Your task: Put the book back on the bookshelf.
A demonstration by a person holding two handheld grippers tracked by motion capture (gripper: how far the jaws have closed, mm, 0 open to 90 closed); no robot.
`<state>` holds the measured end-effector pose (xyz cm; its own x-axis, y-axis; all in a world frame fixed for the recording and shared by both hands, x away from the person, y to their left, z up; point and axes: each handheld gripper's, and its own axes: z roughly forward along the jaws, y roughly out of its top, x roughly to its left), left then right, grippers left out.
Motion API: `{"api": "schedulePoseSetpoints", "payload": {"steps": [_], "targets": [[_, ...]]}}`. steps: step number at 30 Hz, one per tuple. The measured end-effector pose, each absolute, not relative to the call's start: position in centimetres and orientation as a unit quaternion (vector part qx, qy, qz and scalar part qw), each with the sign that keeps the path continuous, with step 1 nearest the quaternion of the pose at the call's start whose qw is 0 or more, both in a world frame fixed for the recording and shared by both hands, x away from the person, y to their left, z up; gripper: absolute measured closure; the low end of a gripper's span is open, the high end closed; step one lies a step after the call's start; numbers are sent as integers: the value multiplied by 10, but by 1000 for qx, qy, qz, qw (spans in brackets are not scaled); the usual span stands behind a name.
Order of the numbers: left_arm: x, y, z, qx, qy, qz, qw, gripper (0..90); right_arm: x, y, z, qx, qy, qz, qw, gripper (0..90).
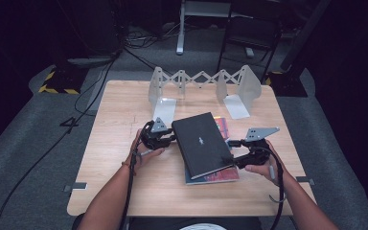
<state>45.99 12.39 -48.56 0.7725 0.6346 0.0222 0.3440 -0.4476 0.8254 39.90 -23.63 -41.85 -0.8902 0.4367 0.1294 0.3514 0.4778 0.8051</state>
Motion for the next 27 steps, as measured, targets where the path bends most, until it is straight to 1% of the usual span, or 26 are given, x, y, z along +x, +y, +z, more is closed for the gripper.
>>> {"api": "schedulePoseSetpoints", "payload": {"steps": [2, 5, 9, 11, 14, 16, 20, 22, 23, 25, 26, 27], "targets": [[464, 123, -488, 834, 295, 156, 439, 630, 402, -236, -421, 231, 857, 459, 33, 271], [468, 119, -490, 834, 296, 152, 441, 631, 404, -235, -421, 225, 859, 459, 26, 265], [470, 118, -491, 831, 297, 155, 444, 640, 407, -233, -423, 227, 859, 458, 16, 220], [471, 117, -491, 828, 298, 158, 447, 643, 409, -234, -425, 232, 857, 460, 7, 212], [468, 116, -486, 820, 297, 162, 461, 690, 413, -236, -429, 237, 852, 466, -21, 228], [467, 118, -482, 817, 295, 166, 466, 710, 413, -235, -429, 233, 853, 467, -18, 210], [467, 121, -478, 816, 295, 161, 471, 711, 412, -233, -427, 230, 855, 465, -4, 205], [469, 121, -479, 821, 290, 149, 469, 757, 411, -233, -427, 226, 855, 466, -1, 204], [469, 121, -479, 821, 290, 149, 469, 765, 411, -233, -427, 226, 855, 466, -1, 205], [472, 121, -481, 829, 286, 141, 460, 764, 412, -233, -427, 225, 855, 468, -2, 205], [474, 121, -482, 829, 287, 136, 461, 732, 413, -233, -427, 225, 854, 469, -2, 205], [474, 121, -482, 829, 287, 136, 461, 721, 413, -233, -427, 225, 854, 469, -2, 205]]}}
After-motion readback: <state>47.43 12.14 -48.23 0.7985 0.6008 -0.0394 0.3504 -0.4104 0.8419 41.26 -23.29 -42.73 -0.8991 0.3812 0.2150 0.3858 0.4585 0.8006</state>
